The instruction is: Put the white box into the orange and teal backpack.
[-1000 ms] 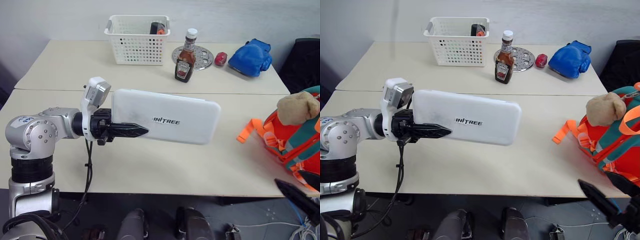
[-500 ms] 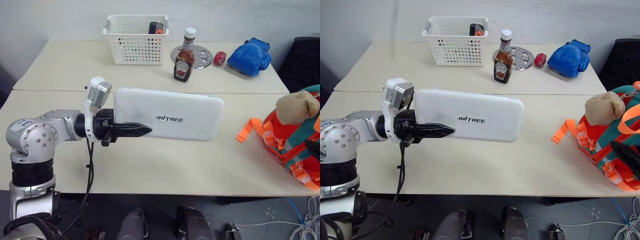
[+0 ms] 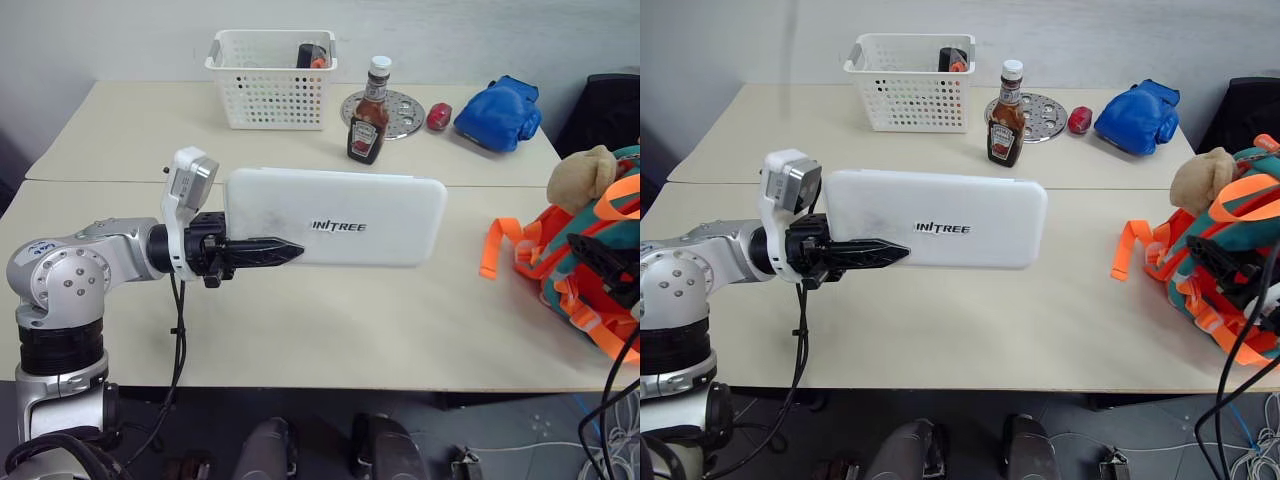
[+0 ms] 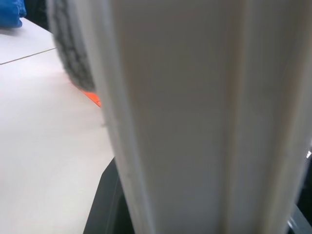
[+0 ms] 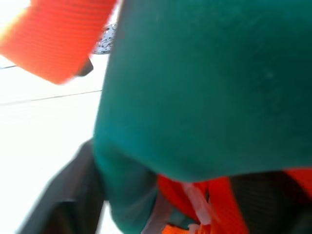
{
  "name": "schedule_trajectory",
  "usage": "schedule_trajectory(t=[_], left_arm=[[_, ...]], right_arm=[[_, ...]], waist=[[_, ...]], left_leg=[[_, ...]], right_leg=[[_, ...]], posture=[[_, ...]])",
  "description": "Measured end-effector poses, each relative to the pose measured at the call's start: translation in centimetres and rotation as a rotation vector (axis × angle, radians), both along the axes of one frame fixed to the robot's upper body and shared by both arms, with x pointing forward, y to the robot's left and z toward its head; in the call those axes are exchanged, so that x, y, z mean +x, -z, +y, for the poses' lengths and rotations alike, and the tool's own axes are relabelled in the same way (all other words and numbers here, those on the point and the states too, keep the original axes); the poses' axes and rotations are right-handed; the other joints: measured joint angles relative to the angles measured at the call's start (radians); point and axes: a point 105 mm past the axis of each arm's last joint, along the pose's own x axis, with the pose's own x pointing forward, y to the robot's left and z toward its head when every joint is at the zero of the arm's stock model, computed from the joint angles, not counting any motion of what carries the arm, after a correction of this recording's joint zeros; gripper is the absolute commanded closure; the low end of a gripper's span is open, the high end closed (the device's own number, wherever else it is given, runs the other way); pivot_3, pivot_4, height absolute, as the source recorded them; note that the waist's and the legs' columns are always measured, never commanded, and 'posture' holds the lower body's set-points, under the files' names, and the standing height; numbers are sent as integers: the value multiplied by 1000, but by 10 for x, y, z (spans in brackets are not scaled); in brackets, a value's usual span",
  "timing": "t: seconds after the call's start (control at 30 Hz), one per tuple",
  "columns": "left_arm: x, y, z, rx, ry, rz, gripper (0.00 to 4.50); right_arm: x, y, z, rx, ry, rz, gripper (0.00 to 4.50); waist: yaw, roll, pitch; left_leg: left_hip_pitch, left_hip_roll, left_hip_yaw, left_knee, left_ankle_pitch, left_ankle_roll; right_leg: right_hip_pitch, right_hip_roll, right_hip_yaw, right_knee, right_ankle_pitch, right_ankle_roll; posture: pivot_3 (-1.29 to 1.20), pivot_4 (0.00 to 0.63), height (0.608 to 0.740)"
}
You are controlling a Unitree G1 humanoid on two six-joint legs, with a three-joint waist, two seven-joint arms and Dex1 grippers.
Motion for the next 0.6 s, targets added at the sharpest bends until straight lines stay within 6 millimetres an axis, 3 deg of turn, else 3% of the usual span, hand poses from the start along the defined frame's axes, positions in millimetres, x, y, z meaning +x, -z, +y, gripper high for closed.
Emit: schedule_trajectory(t=[0.17, 0.2, 0.27, 0.47, 0.6], left_arm=[[0, -2, 1, -5, -6, -5, 3074], [0, -2, 2, -3, -9, -8, 3074], [0, -3, 3, 0, -17, -15, 3074], [1, -5, 6, 2, -32, -24, 3074], [1, -6, 6, -1, -31, -26, 3074]], right_arm=[[1, 0, 2, -7, -15, -12, 4175], [1, 1, 3, -8, -18, -12, 4439], [1, 1, 3, -8, -20, -10, 4472], [-18, 15, 12, 26, -43, 61, 2432], [-31, 14, 11, 24, -14, 82, 1006]], waist=[[-1, 0, 0], [-1, 0, 0], [-1, 0, 0], [3, 0, 0], [4, 0, 0]], left_leg=[[0, 0, 0, 0, 0, 0], [0, 0, 0, 0, 0, 0], [0, 0, 0, 0, 0, 0], [-1, 1, 0, 0, 0, -1], [-1, 1, 0, -1, -1, 0]], right_leg=[[0, 0, 0, 0, 0, 0], [0, 0, 0, 0, 0, 0], [0, 0, 0, 0, 0, 0], [0, -1, 0, -1, 0, 0], [0, -2, 0, -1, 0, 0]], posture=[[0, 150, 740], [0, 150, 740], [0, 150, 740], [0, 150, 740], [0, 150, 740]])
